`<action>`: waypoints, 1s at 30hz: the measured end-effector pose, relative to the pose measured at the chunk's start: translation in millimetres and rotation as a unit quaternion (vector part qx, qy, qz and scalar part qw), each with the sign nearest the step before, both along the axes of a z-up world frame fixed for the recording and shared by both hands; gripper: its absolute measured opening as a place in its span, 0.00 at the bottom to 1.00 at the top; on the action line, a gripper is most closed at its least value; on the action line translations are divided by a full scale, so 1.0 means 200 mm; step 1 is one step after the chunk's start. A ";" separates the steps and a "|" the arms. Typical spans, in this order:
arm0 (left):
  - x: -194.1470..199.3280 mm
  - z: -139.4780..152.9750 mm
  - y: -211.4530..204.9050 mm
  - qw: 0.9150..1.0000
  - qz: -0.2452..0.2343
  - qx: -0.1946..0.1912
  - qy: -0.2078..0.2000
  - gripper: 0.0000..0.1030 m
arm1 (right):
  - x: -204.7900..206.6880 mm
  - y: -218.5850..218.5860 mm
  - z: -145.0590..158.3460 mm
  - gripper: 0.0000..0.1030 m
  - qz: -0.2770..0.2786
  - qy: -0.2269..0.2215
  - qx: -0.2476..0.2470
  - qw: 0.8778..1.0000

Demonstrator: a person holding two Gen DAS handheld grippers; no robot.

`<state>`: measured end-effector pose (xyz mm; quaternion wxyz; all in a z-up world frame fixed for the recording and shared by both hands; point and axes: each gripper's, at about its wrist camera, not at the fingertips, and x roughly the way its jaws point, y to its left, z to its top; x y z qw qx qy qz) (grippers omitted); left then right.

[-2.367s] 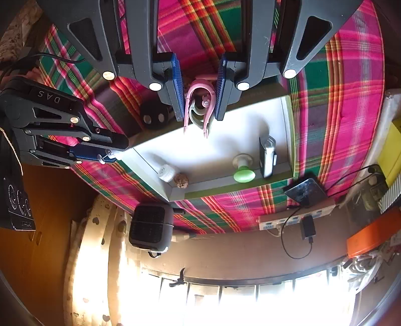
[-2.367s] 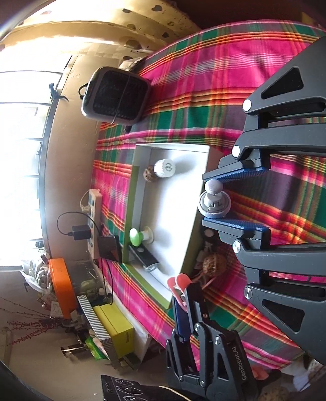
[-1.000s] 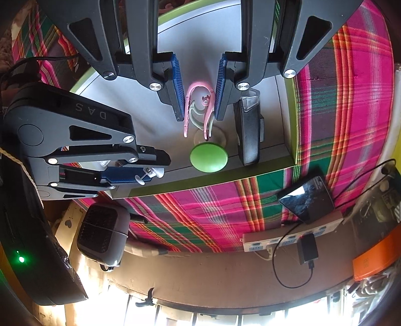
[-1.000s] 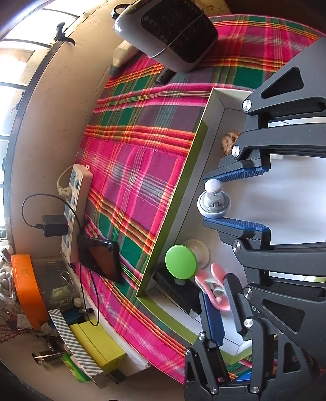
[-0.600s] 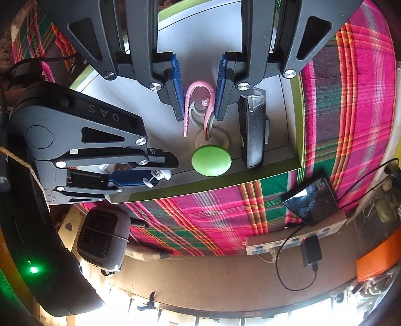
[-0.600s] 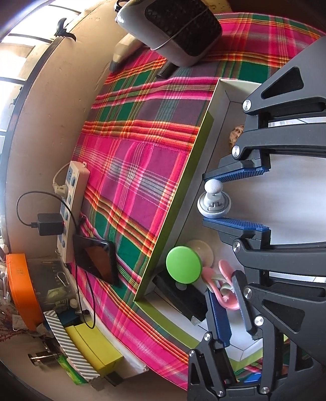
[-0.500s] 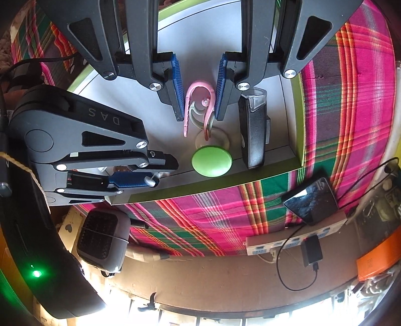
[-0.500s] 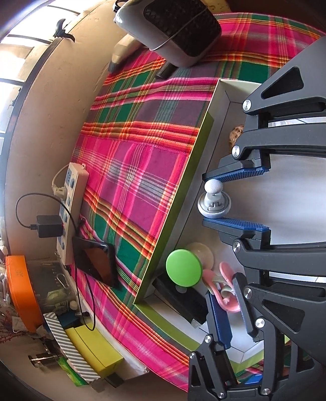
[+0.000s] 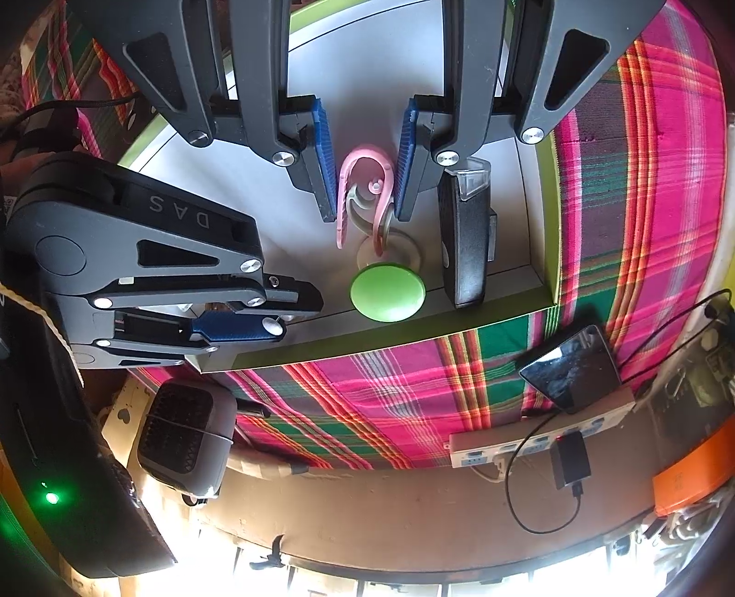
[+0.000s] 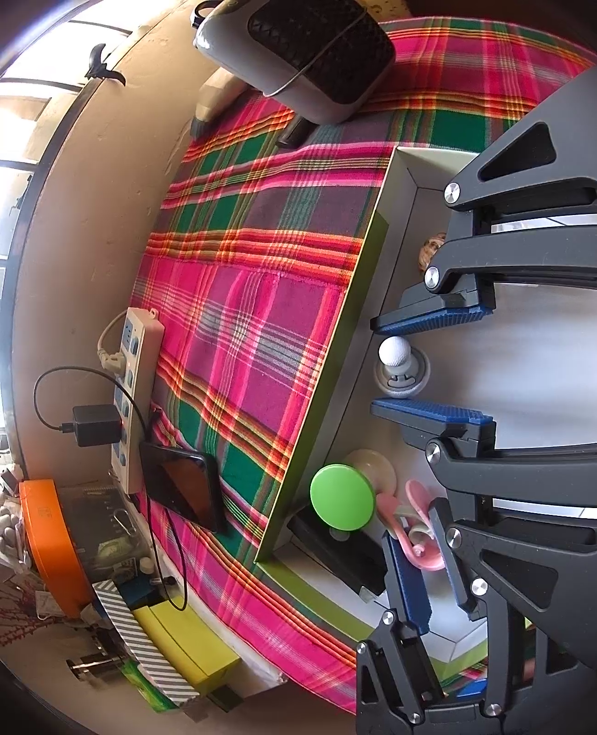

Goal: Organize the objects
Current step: 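Lower both into the box and open the right tool while the left tool opens, then withdraw both tools back toward the objects in front of the box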

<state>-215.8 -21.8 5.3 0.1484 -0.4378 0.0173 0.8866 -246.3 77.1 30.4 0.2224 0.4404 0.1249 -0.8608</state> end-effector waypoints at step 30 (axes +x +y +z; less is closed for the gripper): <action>0.20 0.13 -0.06 0.999 0.017 0.025 0.025 0.34 | 0.25 0.16 0.14 0.44 -0.036 0.024 -0.064 0.997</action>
